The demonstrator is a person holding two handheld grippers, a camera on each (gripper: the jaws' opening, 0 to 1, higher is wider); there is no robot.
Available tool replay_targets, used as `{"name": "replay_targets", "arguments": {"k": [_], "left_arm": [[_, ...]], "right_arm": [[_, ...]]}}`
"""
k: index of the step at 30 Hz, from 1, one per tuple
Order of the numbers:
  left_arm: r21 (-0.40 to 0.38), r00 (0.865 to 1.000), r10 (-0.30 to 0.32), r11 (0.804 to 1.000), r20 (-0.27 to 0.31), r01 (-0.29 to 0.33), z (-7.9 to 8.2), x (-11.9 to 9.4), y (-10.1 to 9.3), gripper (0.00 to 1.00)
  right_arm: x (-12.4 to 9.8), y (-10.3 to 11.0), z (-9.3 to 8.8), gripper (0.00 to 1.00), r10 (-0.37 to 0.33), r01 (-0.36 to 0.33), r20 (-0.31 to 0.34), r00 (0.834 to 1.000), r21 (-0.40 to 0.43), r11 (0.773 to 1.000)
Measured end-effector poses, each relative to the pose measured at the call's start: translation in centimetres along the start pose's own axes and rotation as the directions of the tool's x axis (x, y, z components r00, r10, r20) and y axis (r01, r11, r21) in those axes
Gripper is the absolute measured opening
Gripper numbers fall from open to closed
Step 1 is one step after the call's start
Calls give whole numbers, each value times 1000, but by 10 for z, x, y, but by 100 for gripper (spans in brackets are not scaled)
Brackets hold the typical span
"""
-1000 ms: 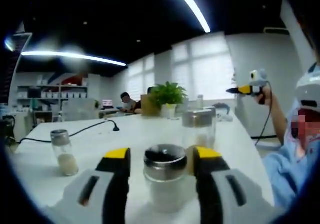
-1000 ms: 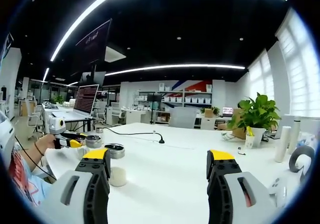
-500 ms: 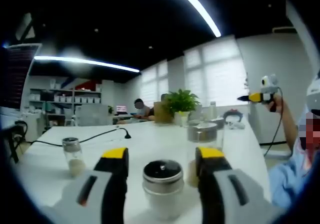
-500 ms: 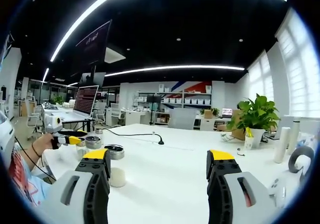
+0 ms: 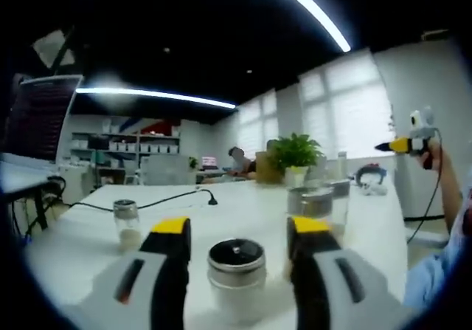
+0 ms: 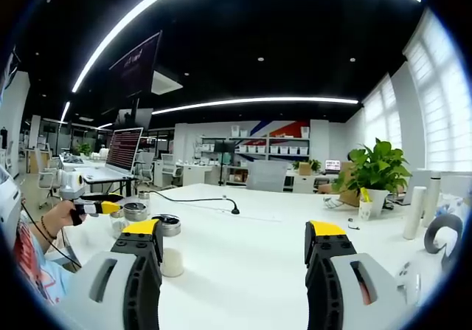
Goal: Rotate the seasoning bottle until the label or dispensing opening points toward the visible target arrow and the bottle remains upright within the marked orientation range
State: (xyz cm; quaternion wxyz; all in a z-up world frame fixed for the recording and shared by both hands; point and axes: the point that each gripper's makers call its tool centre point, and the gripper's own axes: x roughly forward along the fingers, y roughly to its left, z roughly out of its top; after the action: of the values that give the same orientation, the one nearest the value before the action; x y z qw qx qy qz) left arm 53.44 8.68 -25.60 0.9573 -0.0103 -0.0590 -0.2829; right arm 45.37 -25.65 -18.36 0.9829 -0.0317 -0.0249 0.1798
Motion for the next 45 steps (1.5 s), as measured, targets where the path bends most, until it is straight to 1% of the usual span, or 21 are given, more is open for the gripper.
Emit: {"name": "replay_targets", "arguments": {"k": [4, 7, 11, 12, 13, 14, 16, 20, 26, 30, 32, 34, 37, 41, 45], "left_arm": [[24, 998, 64, 998, 8, -64, -2, -2, 5, 54], [0, 995, 103, 995, 17, -103, -3, -3, 11, 54], [6, 991, 134, 991, 27, -134, -1, -6, 12, 54], [11, 988, 150, 989, 27, -151, 0, -8, 13, 54], [23, 981, 191, 981, 23, -191, 1, -10, 17, 53], [42, 981, 195, 980, 8, -195, 0, -10, 15, 53], [42, 982, 187, 981, 8, -187, 1, -9, 12, 55], [37, 983, 181, 983, 14, -181, -1, -7, 8, 55], [51, 984, 178, 983, 19, -179, -3, -5, 7, 55], [38, 981, 195, 980, 25, -196, -2, -8, 10, 54], [52, 979, 203, 978, 26, -204, -1, -8, 12, 52], [47, 982, 191, 980, 15, -191, -4, -8, 11, 48], [29, 981, 194, 981, 12, -194, -5, -8, 13, 48], [41, 981, 193, 980, 4, -193, -9, -8, 12, 47], [39, 987, 159, 987, 2, -159, -11, -5, 6, 37]], "right_arm": [[0, 1, 0, 81, 4, -4, -1, 1000, -4, 1000], [0, 0, -1, 81, 1, -1, -3, 1000, -3, 1000], [0, -1, -1, 81, -1, 1, -4, 1000, -3, 1000], [0, -1, -1, 81, -1, 1, -4, 1000, -4, 1000], [1, 0, -1, 81, 1, -2, -5, 1000, -4, 1000], [1, 0, -1, 81, 4, -4, -6, 1000, -4, 1000], [1, 1, -2, 81, 7, -7, -8, 1000, -3, 1000], [1, 0, -2, 81, 7, -7, -10, 1000, -2, 1000], [0, -1, -2, 81, 0, 0, -7, 1000, -7, 1000], [2, 1, -5, 81, 5, -5, -19, 1000, -1, 1000], [2, 3, -5, 81, 13, -13, -20, 1000, -9, 1000], [0, 3, -1, 81, 10, -10, -6, 1000, -19, 1000], [-2, 0, 2, 81, -3, 3, 3, 1000, -33, 999], [-6, -6, 4, 81, -25, 26, 9, 1000, -39, 999], [-6, -9, 4, 81, -37, 37, 11, 999, -32, 999]]}}
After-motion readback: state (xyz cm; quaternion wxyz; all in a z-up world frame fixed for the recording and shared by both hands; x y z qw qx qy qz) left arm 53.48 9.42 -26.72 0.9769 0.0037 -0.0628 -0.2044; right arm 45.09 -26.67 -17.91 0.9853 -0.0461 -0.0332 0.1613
